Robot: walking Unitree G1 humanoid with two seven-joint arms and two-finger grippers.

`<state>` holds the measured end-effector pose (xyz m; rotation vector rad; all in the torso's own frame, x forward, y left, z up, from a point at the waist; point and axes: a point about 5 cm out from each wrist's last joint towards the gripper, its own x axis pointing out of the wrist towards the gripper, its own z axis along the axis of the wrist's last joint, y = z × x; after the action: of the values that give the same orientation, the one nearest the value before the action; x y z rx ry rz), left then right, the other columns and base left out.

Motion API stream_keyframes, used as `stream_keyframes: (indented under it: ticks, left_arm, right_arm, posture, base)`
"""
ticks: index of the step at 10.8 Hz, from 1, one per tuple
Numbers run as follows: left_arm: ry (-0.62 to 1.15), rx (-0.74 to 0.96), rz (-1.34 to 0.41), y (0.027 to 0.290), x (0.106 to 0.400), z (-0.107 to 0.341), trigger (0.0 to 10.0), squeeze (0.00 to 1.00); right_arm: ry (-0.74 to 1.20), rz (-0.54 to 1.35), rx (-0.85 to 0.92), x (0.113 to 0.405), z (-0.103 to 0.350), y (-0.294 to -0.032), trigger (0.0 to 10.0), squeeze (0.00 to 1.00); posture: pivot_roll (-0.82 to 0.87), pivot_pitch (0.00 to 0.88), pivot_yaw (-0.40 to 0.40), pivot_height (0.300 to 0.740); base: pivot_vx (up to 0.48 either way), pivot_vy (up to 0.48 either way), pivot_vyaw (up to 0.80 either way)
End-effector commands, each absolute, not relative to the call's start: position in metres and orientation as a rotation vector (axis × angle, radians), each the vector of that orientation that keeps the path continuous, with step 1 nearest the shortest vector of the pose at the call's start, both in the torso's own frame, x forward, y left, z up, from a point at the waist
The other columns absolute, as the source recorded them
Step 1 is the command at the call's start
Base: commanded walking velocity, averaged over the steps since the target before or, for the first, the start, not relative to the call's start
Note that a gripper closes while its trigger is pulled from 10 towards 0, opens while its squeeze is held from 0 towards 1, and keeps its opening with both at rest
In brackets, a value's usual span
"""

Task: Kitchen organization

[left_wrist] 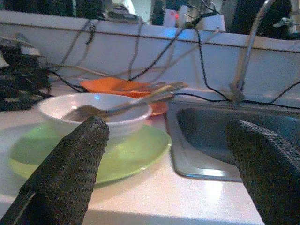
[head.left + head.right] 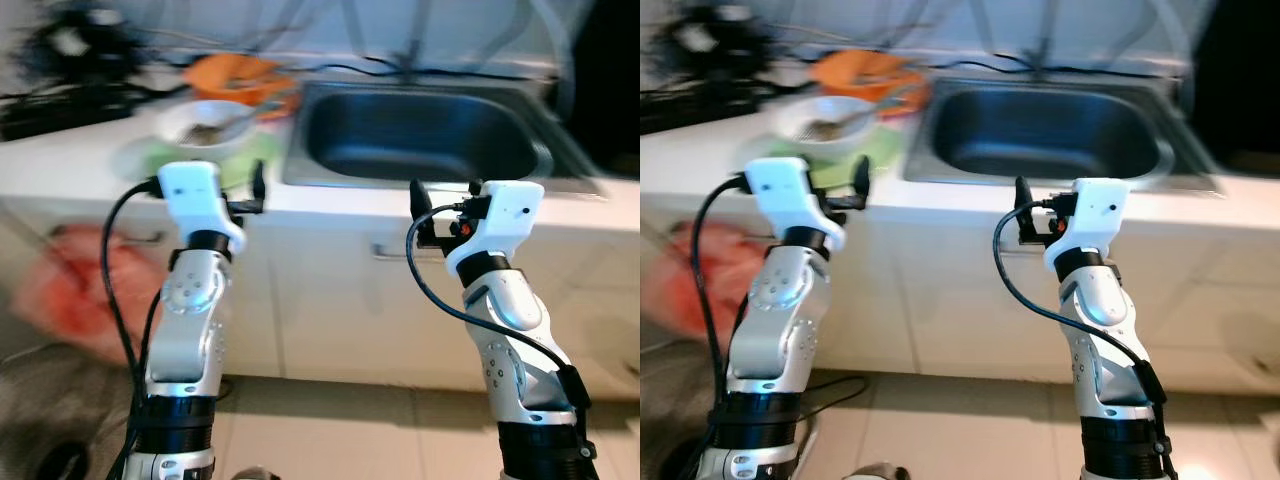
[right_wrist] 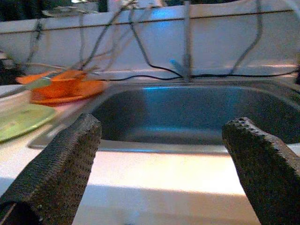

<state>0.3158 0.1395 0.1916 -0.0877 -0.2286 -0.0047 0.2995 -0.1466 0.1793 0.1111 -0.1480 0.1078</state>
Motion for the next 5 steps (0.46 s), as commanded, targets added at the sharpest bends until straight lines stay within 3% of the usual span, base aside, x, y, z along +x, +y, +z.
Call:
stream_keyframes:
  ticks: [1, 5]
  left_arm:
    - [-0.229, -0.085, 0.009, 0.1425, 0.3163, 0.1934, 10.0, 0.00]
    - [-0.245, -0.102, -0.048, 0.1345, 0.3163, 0.1974, 10.0, 0.00]
  right_arm:
    - [-0.150, 0.101, 0.114, 0.2991, 0.1815, -0.1474, 10.0, 0.00]
    - [-0.131, 0.059, 0.122, 0.2982, 0.1790, -0.1493, 10.0, 0.00]
  posture:
    - [0.10, 0.000, -0.004, 0.740]
    - [0.09, 0.000, 0.009, 0.740]
  base:
    - [0.000, 0.000, 0.00]
    - [0.000, 0.000, 0.00]
